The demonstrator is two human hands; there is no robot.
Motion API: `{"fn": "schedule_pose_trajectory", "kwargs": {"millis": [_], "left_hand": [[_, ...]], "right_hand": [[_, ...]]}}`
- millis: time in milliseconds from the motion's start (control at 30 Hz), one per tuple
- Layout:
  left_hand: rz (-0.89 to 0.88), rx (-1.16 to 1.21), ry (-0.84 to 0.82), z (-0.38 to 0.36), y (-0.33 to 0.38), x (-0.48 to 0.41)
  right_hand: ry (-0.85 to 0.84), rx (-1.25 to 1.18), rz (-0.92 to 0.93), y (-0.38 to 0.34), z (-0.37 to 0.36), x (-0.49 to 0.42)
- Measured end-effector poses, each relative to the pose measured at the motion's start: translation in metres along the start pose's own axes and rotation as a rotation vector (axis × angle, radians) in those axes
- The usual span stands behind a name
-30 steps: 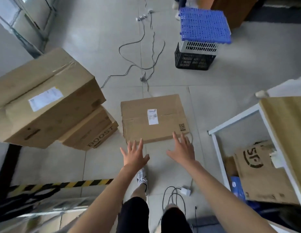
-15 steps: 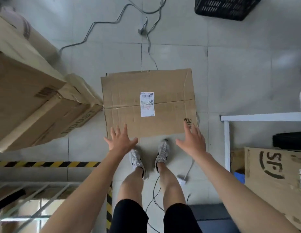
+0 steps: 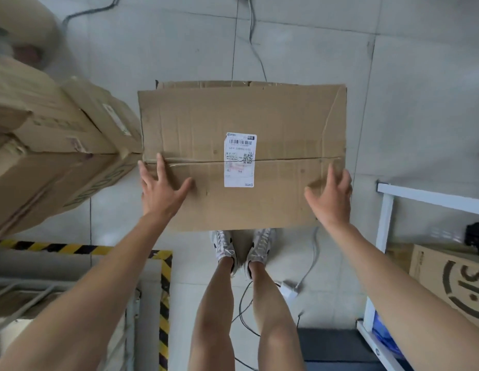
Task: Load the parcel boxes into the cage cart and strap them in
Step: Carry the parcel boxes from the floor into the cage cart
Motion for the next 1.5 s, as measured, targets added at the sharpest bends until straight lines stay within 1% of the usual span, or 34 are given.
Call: {"fn": "schedule_pose_trajectory", "kwargs": {"millis": [67, 200, 267, 367, 467, 567, 667, 833, 900, 1000, 1200, 1333, 1500], "left_hand": [[0.005, 0.094, -0.009, 0.007, 0.000, -0.011], [0.003, 0.348, -0.044, 0.019, 0.002, -0.029], [0.026, 0.420, -0.046, 0.020, -0.001, -0.034], [0.037, 0.491, -0.036, 0.018, -0.001, -0.032], [0.054, 0.558, -0.062, 0.020, -0.001, -0.020], [0.075, 0.568, -0.086, 0.027, 0.003, 0.013], [0.112, 0.584, -0.064, 0.045, 0.009, 0.066], [0.174, 0.635, -0.028, 0.112, 0.024, 0.185], [0.192, 0.638, 0.025, 0.145, 0.026, 0.234], [0.221, 0.625, 0.156, 0.193, 0.021, 0.302], [0.303, 0.689, 0.424, 0.275, -0.020, 0.425], [0.308, 0.745, 0.599, 0.314, -0.056, 0.507], [0.371, 0.806, 0.779, 0.332, -0.105, 0.593]], "right_hand": [[-0.020, -0.063, -0.024, -0.001, 0.003, -0.019], [-0.152, -0.178, -0.029, 0.003, 0.004, -0.044], [-0.193, -0.220, -0.060, 0.012, 0.003, -0.050], [-0.196, -0.299, -0.089, 0.020, 0.003, -0.053], [-0.182, -0.354, -0.111, 0.023, 0.012, -0.047], [-0.211, -0.332, -0.105, 0.031, 0.035, -0.026], [-0.238, -0.310, -0.101, 0.043, 0.072, 0.014], [-0.266, -0.266, -0.017, 0.036, 0.161, 0.098], [-0.273, -0.250, 0.030, 0.027, 0.197, 0.130], [-0.268, -0.240, 0.132, 0.006, 0.241, 0.170], [-0.226, -0.203, 0.389, -0.065, 0.302, 0.240], [-0.182, -0.139, 0.568, -0.111, 0.323, 0.293], [-0.130, -0.140, 0.719, -0.165, 0.322, 0.363]]}}
Point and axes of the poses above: each hand's wrist, its own x-axis away from the middle knuckle, its own z-axis out of the back of the hand, y = z × x, the point moved 7 cm from there along -x, towards the middle knuckle, and after that the axes turned 12 degrees about x, right-handed, at the moved point
